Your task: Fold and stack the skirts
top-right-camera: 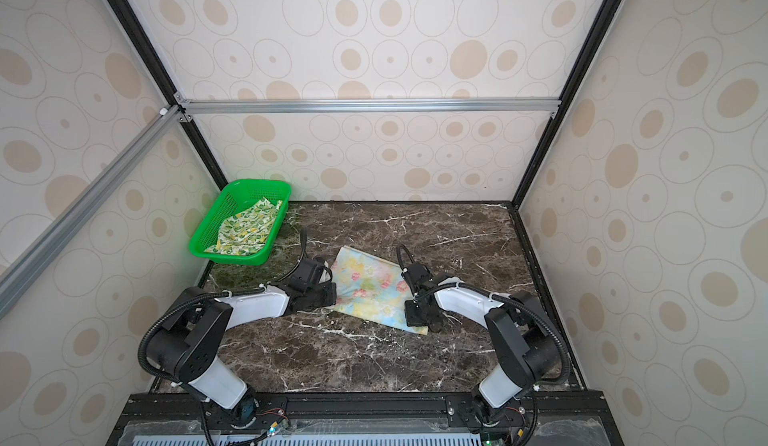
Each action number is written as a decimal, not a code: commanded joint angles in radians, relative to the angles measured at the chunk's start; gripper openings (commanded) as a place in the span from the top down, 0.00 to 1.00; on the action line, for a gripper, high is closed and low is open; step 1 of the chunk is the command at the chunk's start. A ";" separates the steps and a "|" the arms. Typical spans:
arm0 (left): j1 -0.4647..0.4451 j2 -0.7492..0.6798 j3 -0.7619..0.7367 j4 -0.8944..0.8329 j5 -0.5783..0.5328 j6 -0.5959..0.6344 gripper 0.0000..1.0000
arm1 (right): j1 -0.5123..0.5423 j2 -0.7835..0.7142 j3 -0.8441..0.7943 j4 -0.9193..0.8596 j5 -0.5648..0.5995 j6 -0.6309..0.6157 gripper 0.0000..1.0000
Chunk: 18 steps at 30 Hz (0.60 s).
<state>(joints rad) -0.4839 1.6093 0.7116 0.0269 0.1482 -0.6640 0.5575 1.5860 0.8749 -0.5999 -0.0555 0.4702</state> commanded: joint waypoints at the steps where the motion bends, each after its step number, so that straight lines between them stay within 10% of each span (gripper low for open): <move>1: 0.001 -0.054 -0.046 -0.015 -0.010 -0.060 1.00 | -0.019 0.039 0.022 -0.070 0.055 -0.043 1.00; 18: -0.048 -0.283 0.069 -0.092 0.000 -0.019 1.00 | -0.044 -0.023 0.177 -0.141 -0.007 -0.164 1.00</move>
<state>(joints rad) -0.5133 1.3277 0.7074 -0.1032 0.1188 -0.7200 0.5190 1.5944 1.0378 -0.7074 -0.0540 0.3084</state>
